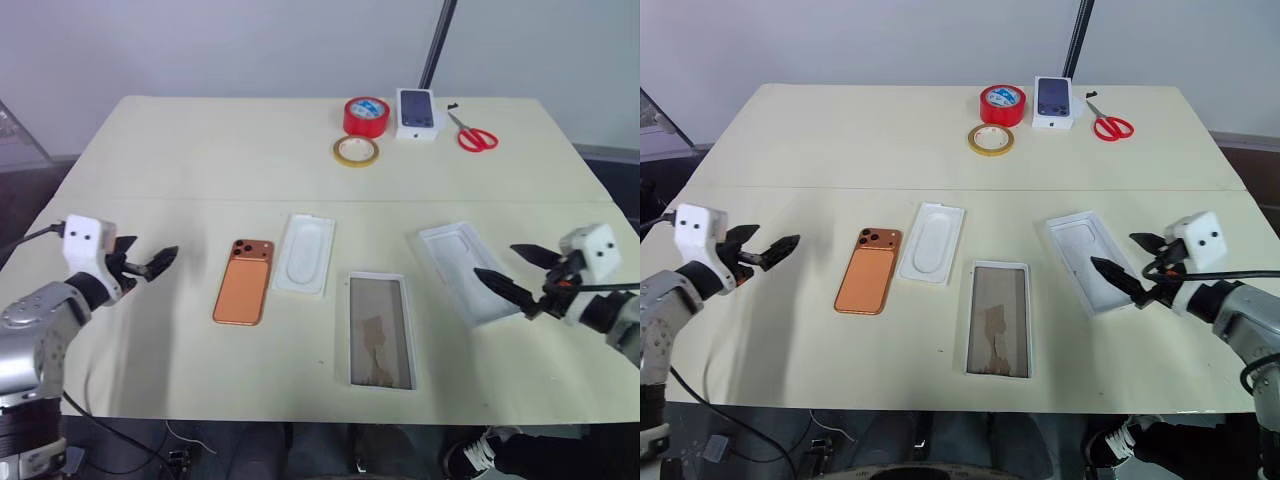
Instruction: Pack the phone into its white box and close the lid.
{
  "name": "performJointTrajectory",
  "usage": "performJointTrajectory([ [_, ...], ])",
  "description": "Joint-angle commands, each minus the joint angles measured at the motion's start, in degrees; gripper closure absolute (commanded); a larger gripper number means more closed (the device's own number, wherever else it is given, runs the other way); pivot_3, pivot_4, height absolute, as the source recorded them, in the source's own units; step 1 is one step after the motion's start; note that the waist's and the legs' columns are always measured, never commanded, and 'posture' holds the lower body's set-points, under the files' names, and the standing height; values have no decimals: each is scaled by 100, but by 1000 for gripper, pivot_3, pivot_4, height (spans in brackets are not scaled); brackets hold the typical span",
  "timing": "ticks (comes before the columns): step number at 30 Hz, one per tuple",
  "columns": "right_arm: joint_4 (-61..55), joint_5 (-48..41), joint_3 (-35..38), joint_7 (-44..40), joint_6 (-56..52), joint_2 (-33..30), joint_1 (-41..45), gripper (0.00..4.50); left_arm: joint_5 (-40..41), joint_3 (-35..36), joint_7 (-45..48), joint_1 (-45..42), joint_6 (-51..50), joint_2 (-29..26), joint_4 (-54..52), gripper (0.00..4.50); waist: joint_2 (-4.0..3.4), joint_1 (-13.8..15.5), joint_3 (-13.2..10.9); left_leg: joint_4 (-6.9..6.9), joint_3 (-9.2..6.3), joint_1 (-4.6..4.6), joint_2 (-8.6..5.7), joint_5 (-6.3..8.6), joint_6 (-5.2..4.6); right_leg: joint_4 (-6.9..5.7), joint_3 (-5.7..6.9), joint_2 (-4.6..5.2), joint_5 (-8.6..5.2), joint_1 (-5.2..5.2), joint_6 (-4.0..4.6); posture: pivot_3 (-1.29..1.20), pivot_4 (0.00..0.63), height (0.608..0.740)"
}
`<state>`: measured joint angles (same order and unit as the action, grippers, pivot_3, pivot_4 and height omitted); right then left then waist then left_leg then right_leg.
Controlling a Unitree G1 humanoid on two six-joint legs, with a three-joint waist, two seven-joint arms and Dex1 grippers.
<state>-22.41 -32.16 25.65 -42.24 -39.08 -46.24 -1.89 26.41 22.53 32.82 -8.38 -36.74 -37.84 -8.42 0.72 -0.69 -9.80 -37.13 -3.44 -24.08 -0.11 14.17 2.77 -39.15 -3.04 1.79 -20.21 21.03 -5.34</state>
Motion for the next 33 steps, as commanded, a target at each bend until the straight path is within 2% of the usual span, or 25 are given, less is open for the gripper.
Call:
performJointTrajectory([
  [1, -347, 73, -273, 71, 95, -134, 353, 17, 394, -370, -94, -298, -341, 253, -742, 0, 0, 7, 0, -2, -2, 0, 0, 0, 0, 0, 1, 0, 0, -1, 0, 0, 150, 735],
  [5, -507, 261, -1000, 324, 73, 20, 1006, 17, 593, -1396, -294, -990, -1195, 765, -1150, 0, 1, 11, 0, -9, -4, -2, -4, 0, 0, -3, 4, -3, 0, -4, -1, 0, 150, 735],
  [9, -608, 335, -1442, 446, 44, 131, 1381, 17, 506, -1941, -939, -1757, -2075, 1265, -1048, 0, 3, -4, 1, -10, -5, -4, -3, 0, 0, -3, 5, -12, 0, -2, -1, 0, 150, 735],
  [13, -715, 361, -1578, 532, 53, 186, 1324, 17, 447, -1807, -1602, -2600, -2985, 1769, -190, 0, 3, -1, 1, -12, -4, -7, -3, 0, 0, -7, 6, -15, 0, 3, -1, 0, 150, 735],
  [18, -922, 383, -1471, 576, 13, 162, 1017, 17, 372, -1828, -1882, -3281, -3752, 1999, 465, 0, 4, 3, 0, -14, -4, -13, -4, 0, 0, -7, 7, -17, 0, 8, -2, 0, 150, 735],
  [24, -1290, 252, -1242, 501, -115, 19, 665, 17, 416, -1928, -1866, -3647, -4535, 2154, 799, 0, 4, 5, 0, -17, -5, -19, -5, -2, 2, -9, 7, -16, 0, 14, -2, 0, 150, 735],
  [33, -1726, 156, -1374, 133, -183, -318, 393, 17, 418, -1827, -1755, -3837, -5419, 2387, 957, 0, 4, 11, 0, -18, -5, -18, -5, -3, 5, -9, 6, -16, 0, 12, -2, 0, 150, 735],
])
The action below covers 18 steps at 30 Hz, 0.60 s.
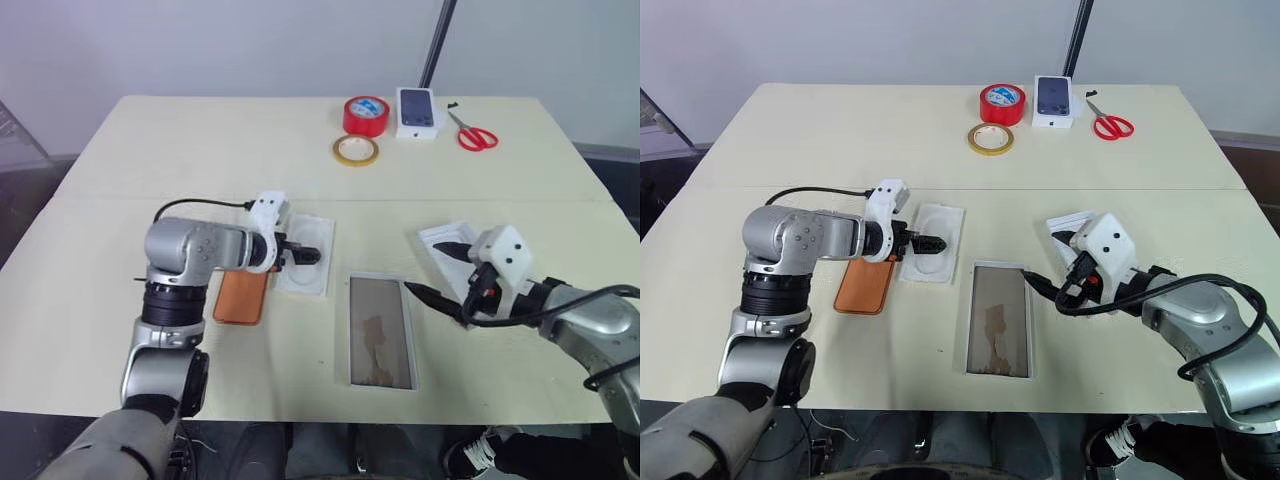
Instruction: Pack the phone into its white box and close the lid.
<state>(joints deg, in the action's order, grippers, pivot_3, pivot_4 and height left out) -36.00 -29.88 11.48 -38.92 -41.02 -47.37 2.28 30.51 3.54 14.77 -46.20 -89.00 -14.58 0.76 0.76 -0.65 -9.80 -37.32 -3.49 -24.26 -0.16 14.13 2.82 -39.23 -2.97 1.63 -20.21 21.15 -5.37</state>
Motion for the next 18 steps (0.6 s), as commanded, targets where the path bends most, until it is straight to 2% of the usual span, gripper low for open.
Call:
performJointTrajectory([
  [1, -445, -71, -32, -319, 28, -311, -66, 3, -22, 72, 38, -35, -192, 79, 45, 246, 0, 9, 0, -1, -1, 0, -1, 0, 0, 0, 1, 1, 0, -2, 0, 0, 150, 735],
  [3, -605, -91, -187, -564, 58, -513, -156, 0, -75, 125, -7, 16, -169, 127, 58, 751, 0, 11, 0, -1, -1, 1, -2, 0, 0, 1, 1, 2, 0, -3, 0, 0, 150, 735],
  [10, -1012, 114, -653, -1336, 294, -1242, -626, 0, -191, 247, -45, 114, -209, 249, -74, 4268, 2, 15, 0, -3, -2, 1, -2, 0, 0, 2, 1, 2, -1, -5, -1, 0, 150, 735],
  [11, -1076, 160, -743, -1416, 346, -1318, -699, 0, -188, 294, -28, 124, -195, 265, -94, 4398, 3, 18, 1, -3, -4, 1, -2, 0, 0, 2, 2, 2, -1, -6, -1, 0, 150, 735],
  [18, -1365, 463, -1399, -1481, 473, -1383, -850, 0, -156, 936, -40, 127, -202, 365, -236, 4398, 4, 2, 0, -3, -4, 1, -1, 0, 0, 2, 2, 1, -1, -5, -2, 0, 150, 735],
])
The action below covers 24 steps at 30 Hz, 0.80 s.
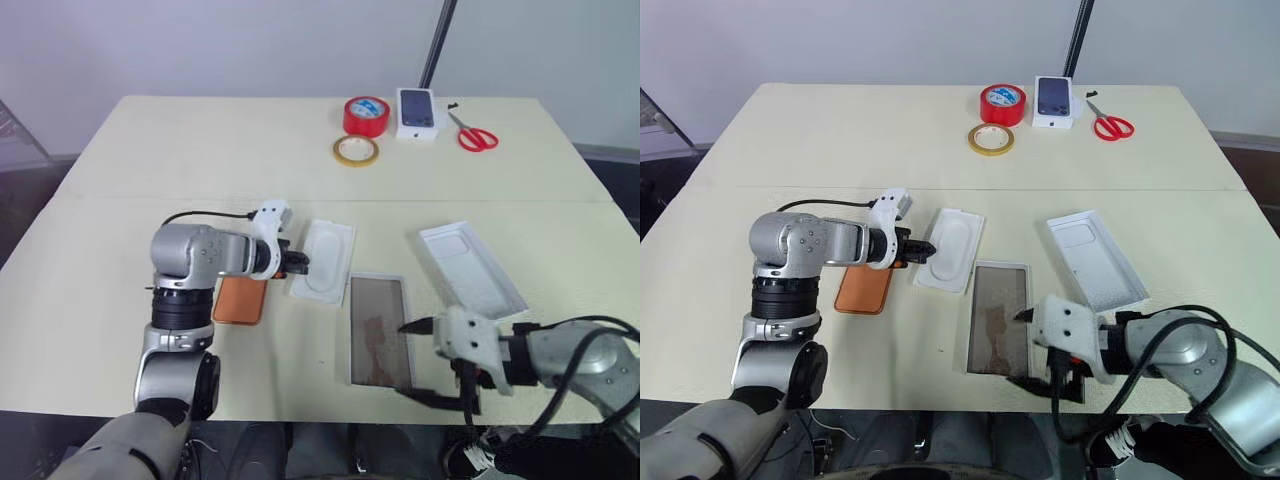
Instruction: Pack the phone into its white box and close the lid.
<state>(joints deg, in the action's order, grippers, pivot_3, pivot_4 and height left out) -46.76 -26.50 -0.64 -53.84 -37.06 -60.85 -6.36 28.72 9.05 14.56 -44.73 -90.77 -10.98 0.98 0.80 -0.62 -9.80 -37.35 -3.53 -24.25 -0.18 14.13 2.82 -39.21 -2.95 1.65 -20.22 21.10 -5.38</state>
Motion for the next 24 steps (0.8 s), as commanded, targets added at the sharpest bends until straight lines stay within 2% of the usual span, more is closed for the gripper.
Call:
performJointTrajectory([
  [1, -291, 205, -335, 41, 55, -18, 35, 0, 38, 503, -16, -26, -56, 8, -299, 4398, 0, -2, 0, 0, 0, 0, 1, 0, 0, 0, 0, 0, 0, 0, 0, 0, 150, 735],
  [3, -255, 400, -636, 88, 47, 8, 83, 0, 50, 682, -18, -29, -97, 9, -383, 4398, 0, 0, 0, 0, -1, 0, 1, 0, 1, 0, 0, 1, 0, 1, 0, 0, 150, 735],
  [6, -96, 801, -1079, 188, 145, 78, 207, 841, 27, 898, -33, -15, -117, -9, -480, 4500, 1, 7, 0, -2, 0, 0, 1, -4, 7, 0, 0, 1, 0, 0, 0, 0, 150, 735],
  [12, 133, 1018, -1316, 244, 179, 297, 576, 4116, -5, 1314, -108, -38, -172, -71, -563, 4500, 4, 4, -1, -4, -1, 0, 0, -7, 12, 0, 1, 2, 0, 0, 0, 0, 150, 735],
  [13, 231, 1101, -1340, 263, 245, 344, 686, 4438, -40, 1410, -150, -61, -158, -75, -550, 4500, 5, 2, -1, -3, -2, 0, 0, -6, 11, 0, 1, 2, 0, 0, 0, 0, 150, 735],
  [20, 1107, 1720, -1603, 316, 693, 758, 1701, 4438, -194, 2033, -376, -385, 36, -134, -310, 4500, 5, -2, -1, -4, -2, -1, 1, -7, 12, -3, 2, 3, 0, 4, 0, 0, 150, 735],
  [24, 1665, 2144, -1864, 358, 1078, 1076, 2176, 4438, -120, 2041, -299, -482, -88, -117, -385, 4500, 9, 2, -1, -2, -1, -3, -1, -16, 29, -2, 3, 4, 0, 6, 0, 0, 150, 735],
])
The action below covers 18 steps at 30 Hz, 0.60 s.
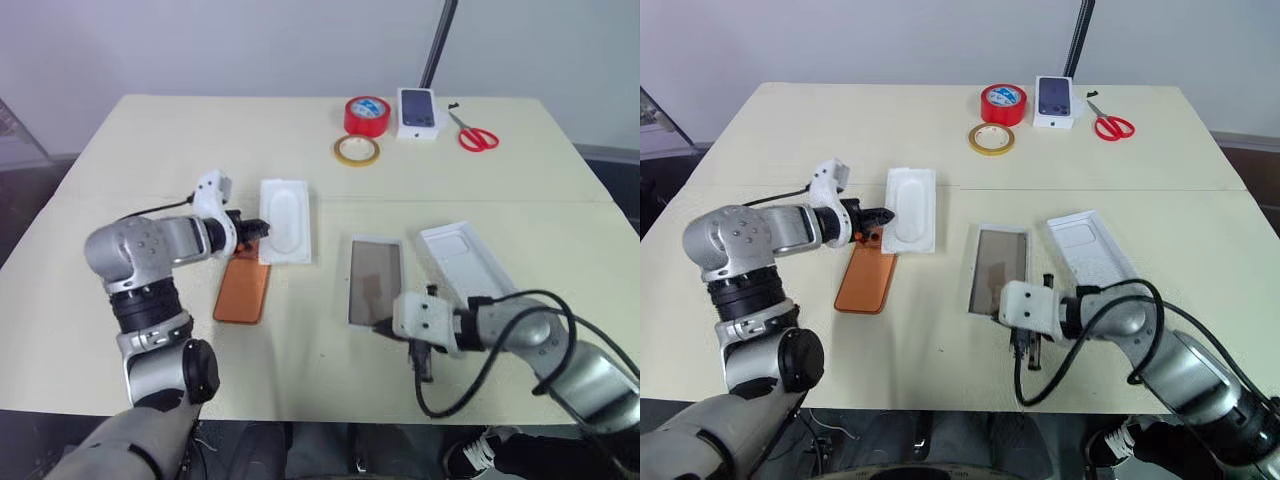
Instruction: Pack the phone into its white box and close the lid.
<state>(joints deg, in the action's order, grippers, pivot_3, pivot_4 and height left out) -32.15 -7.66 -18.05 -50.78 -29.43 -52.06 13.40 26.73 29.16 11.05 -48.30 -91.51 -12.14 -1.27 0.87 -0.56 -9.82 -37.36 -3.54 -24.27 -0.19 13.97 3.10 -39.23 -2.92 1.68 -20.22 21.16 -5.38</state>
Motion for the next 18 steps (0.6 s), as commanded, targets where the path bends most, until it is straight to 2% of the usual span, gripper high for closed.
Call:
performJointTrajectory([
  [1, 316, 356, -149, 96, 392, 281, 272, 4438, 100, 0, 74, -122, -41, 9, -182, 4500, 2, 0, 1, 0, 0, 0, 0, -3, 5, 1, 0, 0, 0, 1, 0, 0, 150, 735],
  [4, 535, 530, -158, 78, 543, 412, 459, 4438, 288, -176, 156, -53, -96, 99, -342, 4500, 2, 2, 1, -2, 0, -4, 0, -5, 8, -1, 0, 2, 0, 6, 0, 0, 150, 735],
  [5, 479, 371, -45, -3, 394, 433, 472, 4198, 365, -256, 159, -31, -99, 151, -380, 4500, 2, 2, 1, -2, 0, -6, -1, -5, 9, -3, 0, 2, 0, 7, 0, 0, 150, 735],
  [7, 327, 130, 233, -62, 264, 436, 424, 3547, 520, -385, 112, -7, -99, 336, -436, 4500, 2, 7, 1, -2, 0, -7, -1, -5, 9, -3, 0, 4, 0, 8, 0, 0, 150, 735],
  [12, 62, -329, 941, -101, -148, 333, 279, 1092, 806, -753, -64, 102, -99, 669, -553, 4500, 2, -5, 1, -2, 0, -7, 0, -5, 8, -3, -1, 7, 1, 8, 0, 0, 150, 735],
  [15, 8, -453, 1542, -77, -315, 97, 43, 1092, 859, -1012, -417, 223, -99, 1126, -543, 4500, 2, 19, 1, -2, 0, -8, -1, -4, 7, -2, -2, 8, 1, 5, 0, 0, 150, 735],
  [18, 56, -430, 1747, -12, -327, 18, -42, 1092, 834, -1131, -683, 307, -99, 1436, -445, 4500, 3, 1, 1, -4, 1, -7, -2, 10, -17, -3, -3, 8, 1, 3, -1, 0, 150, 735],
])
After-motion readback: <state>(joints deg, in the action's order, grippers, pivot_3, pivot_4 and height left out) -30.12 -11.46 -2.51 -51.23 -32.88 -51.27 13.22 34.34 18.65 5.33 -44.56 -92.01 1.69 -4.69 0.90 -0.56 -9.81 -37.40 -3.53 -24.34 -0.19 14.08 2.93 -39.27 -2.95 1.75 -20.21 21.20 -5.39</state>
